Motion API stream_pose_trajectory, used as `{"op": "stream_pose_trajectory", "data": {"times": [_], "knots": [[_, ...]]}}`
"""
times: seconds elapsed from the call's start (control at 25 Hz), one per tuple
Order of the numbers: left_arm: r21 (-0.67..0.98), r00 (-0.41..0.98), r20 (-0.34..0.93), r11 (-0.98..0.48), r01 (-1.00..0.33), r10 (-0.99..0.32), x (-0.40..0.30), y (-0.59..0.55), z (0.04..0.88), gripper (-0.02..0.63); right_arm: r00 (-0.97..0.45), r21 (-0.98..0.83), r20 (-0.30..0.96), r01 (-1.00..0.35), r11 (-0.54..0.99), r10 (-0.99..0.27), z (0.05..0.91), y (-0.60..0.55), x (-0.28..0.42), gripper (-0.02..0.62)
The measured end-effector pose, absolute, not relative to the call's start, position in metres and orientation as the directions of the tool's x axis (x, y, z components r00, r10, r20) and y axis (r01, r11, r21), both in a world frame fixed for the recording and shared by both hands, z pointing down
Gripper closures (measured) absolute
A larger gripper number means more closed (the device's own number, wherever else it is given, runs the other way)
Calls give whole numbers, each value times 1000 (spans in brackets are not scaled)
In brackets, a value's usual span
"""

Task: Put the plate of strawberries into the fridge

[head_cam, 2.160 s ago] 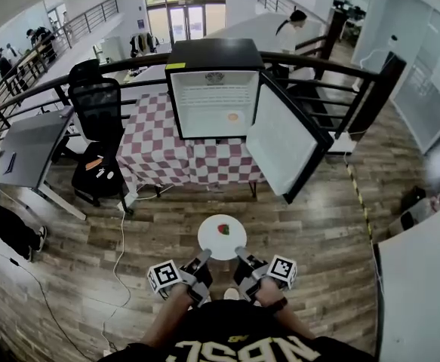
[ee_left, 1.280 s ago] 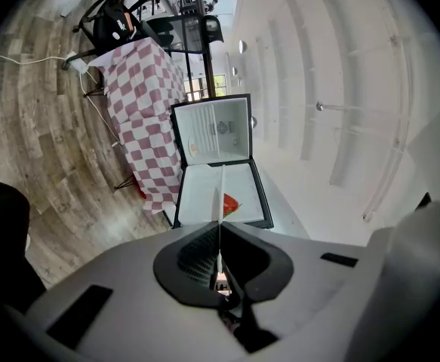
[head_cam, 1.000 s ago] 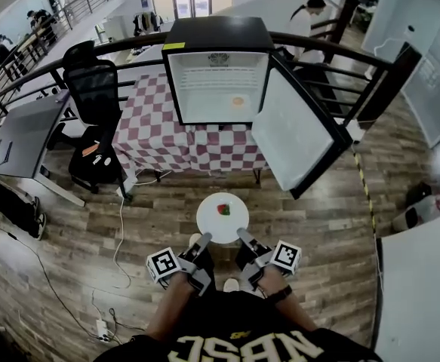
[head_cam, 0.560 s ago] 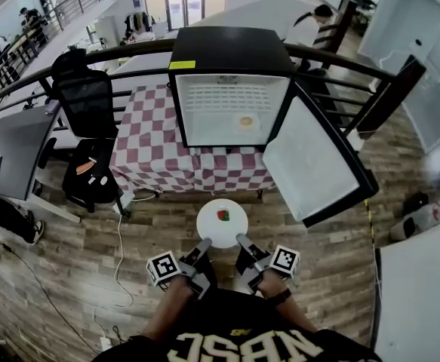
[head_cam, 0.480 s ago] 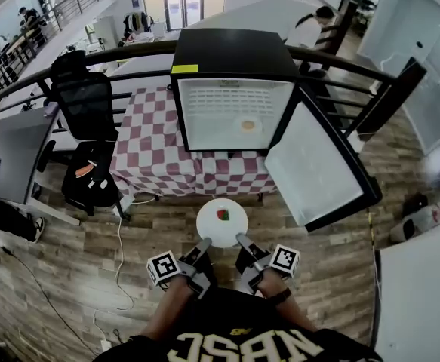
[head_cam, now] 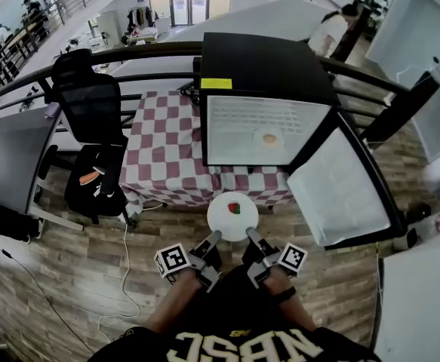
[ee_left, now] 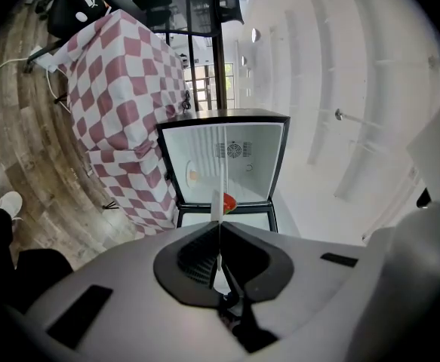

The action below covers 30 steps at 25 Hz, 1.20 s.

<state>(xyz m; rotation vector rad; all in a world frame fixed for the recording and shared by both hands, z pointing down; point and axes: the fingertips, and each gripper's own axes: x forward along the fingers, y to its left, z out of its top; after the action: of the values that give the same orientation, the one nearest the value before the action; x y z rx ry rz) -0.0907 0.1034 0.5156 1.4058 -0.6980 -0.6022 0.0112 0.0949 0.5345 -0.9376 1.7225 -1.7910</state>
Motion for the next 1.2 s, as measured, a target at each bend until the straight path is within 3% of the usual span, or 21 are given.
{"op": "stream_pose_trajectory", "data": {"times": [0.48, 0.96, 1.2], "knots": [[992, 691, 110, 127, -27, -715, -79, 39, 550, 580, -622, -977, 201, -178, -114, -756, 563, 36, 22, 563], [977, 695, 210, 125, -172, -688, -68, -25, 603, 580, -642, -960, 270, -240, -147, -717, 619, -25, 34, 563], [973, 668, 230, 147, -180, -707, -69, -57, 622, 580, -649, -957, 276, -256, -137, -709, 635, -60, 33, 563]]}}
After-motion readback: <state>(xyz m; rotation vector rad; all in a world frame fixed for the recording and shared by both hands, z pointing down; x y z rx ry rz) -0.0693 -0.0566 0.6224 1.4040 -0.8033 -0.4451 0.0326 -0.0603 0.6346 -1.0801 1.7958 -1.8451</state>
